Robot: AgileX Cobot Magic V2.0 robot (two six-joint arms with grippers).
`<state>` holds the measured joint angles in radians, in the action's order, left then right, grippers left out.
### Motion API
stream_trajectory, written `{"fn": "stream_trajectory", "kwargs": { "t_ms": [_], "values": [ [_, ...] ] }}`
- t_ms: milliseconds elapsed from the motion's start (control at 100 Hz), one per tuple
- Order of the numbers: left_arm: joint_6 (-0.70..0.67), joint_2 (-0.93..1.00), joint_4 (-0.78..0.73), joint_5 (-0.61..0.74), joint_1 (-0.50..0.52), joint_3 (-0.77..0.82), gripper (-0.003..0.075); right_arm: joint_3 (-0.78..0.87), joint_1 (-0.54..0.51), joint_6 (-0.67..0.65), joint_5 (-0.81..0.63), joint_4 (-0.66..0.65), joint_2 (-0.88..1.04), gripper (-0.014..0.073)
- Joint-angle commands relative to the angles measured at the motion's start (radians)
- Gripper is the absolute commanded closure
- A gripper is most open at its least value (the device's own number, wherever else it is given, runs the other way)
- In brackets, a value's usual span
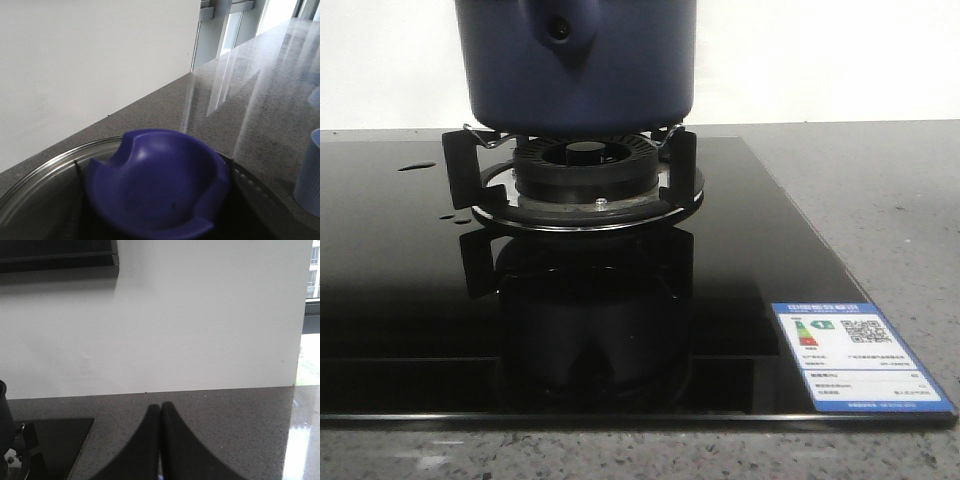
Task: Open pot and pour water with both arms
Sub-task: 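Lower the glass lid back onto the pot with the left gripper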
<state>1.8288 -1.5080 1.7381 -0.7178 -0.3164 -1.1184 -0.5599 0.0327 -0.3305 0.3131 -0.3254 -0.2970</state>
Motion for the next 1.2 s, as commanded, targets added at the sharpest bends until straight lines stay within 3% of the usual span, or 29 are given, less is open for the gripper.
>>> {"fn": "stream_trajectory", "kwargs": {
  "t_ms": [0, 680, 750, 920, 990, 1190],
  "values": [
    [0.001, 0.027, 0.081, -0.053, -0.008, -0.044, 0.053, -0.033, -0.008, -0.002, -0.06, -0.008, -0.009, 0.0662],
    [0.004, -0.032, 0.081, -0.022, -0.008, -0.044, 0.0521, -0.033, -0.008, -0.002, -0.06, -0.008, -0.009, 0.0662],
    [0.046, -0.032, 0.081, -0.026, -0.008, -0.044, 0.044, -0.033, -0.008, -0.002, -0.06, -0.008, -0.009, 0.0662],
    [0.051, -0.027, 0.1, -0.022, -0.008, -0.046, 0.0085, -0.033, -0.008, -0.002, -0.06, -0.008, -0.009, 0.0662],
    [0.051, -0.015, 0.111, -0.017, -0.006, -0.046, 0.0041, -0.033, -0.008, -0.002, -0.06, -0.008, -0.009, 0.0662],
    [0.051, 0.046, 0.117, -0.008, -0.004, -0.047, 0.0054, -0.033, -0.008, -0.002, -0.06, -0.008, -0.009, 0.0662]
  ]
}}
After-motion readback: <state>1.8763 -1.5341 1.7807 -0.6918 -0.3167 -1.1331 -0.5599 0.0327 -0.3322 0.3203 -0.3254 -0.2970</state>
